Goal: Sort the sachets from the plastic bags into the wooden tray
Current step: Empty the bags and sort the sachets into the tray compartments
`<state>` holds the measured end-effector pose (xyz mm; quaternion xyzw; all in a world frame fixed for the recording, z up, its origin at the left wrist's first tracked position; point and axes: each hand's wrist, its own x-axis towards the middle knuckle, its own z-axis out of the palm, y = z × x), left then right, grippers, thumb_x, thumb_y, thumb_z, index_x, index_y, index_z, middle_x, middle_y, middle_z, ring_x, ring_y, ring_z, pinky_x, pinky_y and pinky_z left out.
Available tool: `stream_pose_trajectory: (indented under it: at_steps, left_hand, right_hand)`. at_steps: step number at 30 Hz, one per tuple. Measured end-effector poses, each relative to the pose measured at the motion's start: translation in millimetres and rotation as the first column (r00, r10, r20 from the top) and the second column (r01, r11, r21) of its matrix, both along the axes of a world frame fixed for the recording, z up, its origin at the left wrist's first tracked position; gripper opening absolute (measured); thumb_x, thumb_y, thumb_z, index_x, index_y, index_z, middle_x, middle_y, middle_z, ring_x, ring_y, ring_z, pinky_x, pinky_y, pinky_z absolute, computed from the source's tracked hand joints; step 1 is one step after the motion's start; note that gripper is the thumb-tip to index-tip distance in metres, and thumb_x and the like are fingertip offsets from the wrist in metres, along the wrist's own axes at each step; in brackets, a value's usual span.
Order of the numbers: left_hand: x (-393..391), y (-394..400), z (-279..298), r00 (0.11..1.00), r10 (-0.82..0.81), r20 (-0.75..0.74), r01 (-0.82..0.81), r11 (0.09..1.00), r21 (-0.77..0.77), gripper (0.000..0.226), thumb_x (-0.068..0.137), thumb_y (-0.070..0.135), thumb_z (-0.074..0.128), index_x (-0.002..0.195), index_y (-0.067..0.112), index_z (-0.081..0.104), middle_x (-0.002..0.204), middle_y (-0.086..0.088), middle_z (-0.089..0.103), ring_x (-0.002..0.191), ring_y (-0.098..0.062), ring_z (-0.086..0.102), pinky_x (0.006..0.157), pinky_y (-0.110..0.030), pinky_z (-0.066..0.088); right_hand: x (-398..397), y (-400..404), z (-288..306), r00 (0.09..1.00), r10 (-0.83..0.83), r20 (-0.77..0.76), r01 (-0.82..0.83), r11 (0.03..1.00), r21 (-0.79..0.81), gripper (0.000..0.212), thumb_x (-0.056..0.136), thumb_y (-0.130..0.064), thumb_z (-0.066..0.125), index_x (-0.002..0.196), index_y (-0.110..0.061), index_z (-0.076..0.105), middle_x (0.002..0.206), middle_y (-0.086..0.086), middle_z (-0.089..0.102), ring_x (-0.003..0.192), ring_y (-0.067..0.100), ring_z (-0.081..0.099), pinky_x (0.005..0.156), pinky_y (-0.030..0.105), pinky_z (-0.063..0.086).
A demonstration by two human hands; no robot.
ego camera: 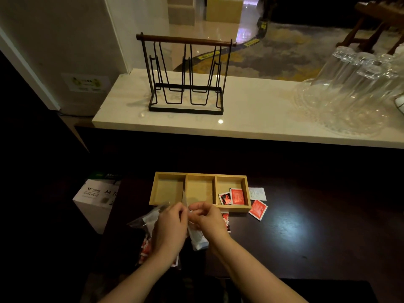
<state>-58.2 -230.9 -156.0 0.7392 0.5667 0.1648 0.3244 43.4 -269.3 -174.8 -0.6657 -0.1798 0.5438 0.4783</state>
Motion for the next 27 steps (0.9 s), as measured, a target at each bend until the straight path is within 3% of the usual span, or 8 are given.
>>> stream_pose_trajectory:
  at_steps: [4, 7, 9, 13, 15, 20, 25, 27]
  left_hand:
    - [0, 2, -4, 0.992, 0.056, 0.113, -0.032, 0.979, -0.203, 0.015, 0.091, 0.014, 0.055, 0.076, 0.012, 0.059, 0.064, -0.004, 0.064, 0.051, -0.017, 0.062, 0.045, -0.023, 0.047]
    - [0, 4, -5, 0.959, 0.160, 0.234, -0.062, 0.923, -0.379, 0.014, 0.085, 0.001, 0.060, 0.073, 0.008, 0.057, 0.068, -0.010, 0.068, 0.057, -0.022, 0.070, 0.055, -0.034, 0.060]
    - [-1, 7, -4, 0.932, 0.228, 0.281, -0.066, 0.871, -0.487, 0.016, 0.084, -0.001, 0.061, 0.070, 0.007, 0.059, 0.067, -0.010, 0.068, 0.059, -0.022, 0.070, 0.056, -0.034, 0.060]
    - [-6, 12, -2, 0.868, 0.358, 0.345, -0.056, 0.760, -0.648, 0.012, 0.085, 0.000, 0.062, 0.073, 0.002, 0.065, 0.067, -0.012, 0.065, 0.059, -0.020, 0.065, 0.054, -0.027, 0.055]
    - [-8, 14, -3, 0.829, 0.419, 0.370, -0.032, 0.696, -0.717, 0.007, 0.084, 0.000, 0.063, 0.077, 0.000, 0.065, 0.069, -0.014, 0.066, 0.062, -0.022, 0.065, 0.058, -0.031, 0.056]
    - [-9, 13, -3, 0.777, 0.500, 0.383, -0.016, 0.624, -0.781, 0.005, 0.083, -0.002, 0.063, 0.078, -0.001, 0.063, 0.067, -0.014, 0.064, 0.062, -0.021, 0.064, 0.052, -0.028, 0.056]
    - [-5, 13, -6, 0.802, 0.482, 0.354, -0.083, 0.676, -0.732, 0.004, 0.086, -0.001, 0.060, 0.082, -0.003, 0.062, 0.072, -0.017, 0.064, 0.065, -0.022, 0.066, 0.059, -0.030, 0.056]
    - [-4, 15, -5, 0.810, 0.468, 0.352, -0.093, 0.696, -0.712, 0.006, 0.085, -0.002, 0.060, 0.080, -0.003, 0.062, 0.071, -0.016, 0.064, 0.066, -0.022, 0.066, 0.059, -0.029, 0.057]
  right_hand:
    - [1, 2, 0, 0.998, -0.033, -0.061, 0.031, 0.999, -0.032, 0.020, 0.087, -0.017, 0.065, 0.097, 0.000, 0.063, 0.081, 0.012, 0.069, 0.068, 0.023, 0.067, 0.068, 0.036, 0.057]
    - [0, 3, 1, 0.999, -0.011, 0.042, 0.014, 0.998, -0.062, 0.027, 0.082, -0.021, 0.071, 0.096, 0.002, 0.066, 0.092, 0.020, 0.071, 0.081, 0.032, 0.069, 0.076, 0.047, 0.059]
    - [-1, 3, 0, 0.994, -0.006, 0.108, 0.014, 0.998, -0.067, 0.019, 0.082, -0.021, 0.071, 0.089, -0.003, 0.069, 0.089, 0.015, 0.071, 0.084, 0.030, 0.069, 0.076, 0.046, 0.059]
    - [-1, 1, 3, 0.986, -0.010, 0.164, 0.017, 0.999, -0.039, 0.013, 0.087, -0.018, 0.066, 0.083, -0.006, 0.070, 0.072, 0.005, 0.067, 0.067, 0.017, 0.065, 0.059, 0.029, 0.055]
    - [-1, 0, 4, 0.982, -0.030, 0.186, 0.035, 0.999, -0.026, 0.013, 0.087, -0.018, 0.065, 0.082, -0.006, 0.068, 0.071, 0.005, 0.066, 0.068, 0.019, 0.064, 0.062, 0.035, 0.057]
    - [-3, 2, 5, 0.962, 0.025, 0.270, -0.012, 0.999, -0.048, 0.012, 0.090, -0.020, 0.061, 0.084, -0.010, 0.065, 0.078, 0.005, 0.065, 0.073, 0.018, 0.063, 0.072, 0.037, 0.056]
    - [-2, 1, 6, 0.952, 0.063, 0.299, -0.054, 0.998, -0.037, 0.015, 0.089, -0.019, 0.062, 0.089, -0.005, 0.065, 0.081, 0.008, 0.067, 0.078, 0.022, 0.067, 0.077, 0.042, 0.058]
    - [1, 2, 8, 0.964, 0.080, 0.252, -0.073, 0.997, -0.037, 0.011, 0.088, -0.014, 0.063, 0.088, -0.003, 0.064, 0.081, 0.007, 0.066, 0.075, 0.019, 0.066, 0.069, 0.034, 0.059]
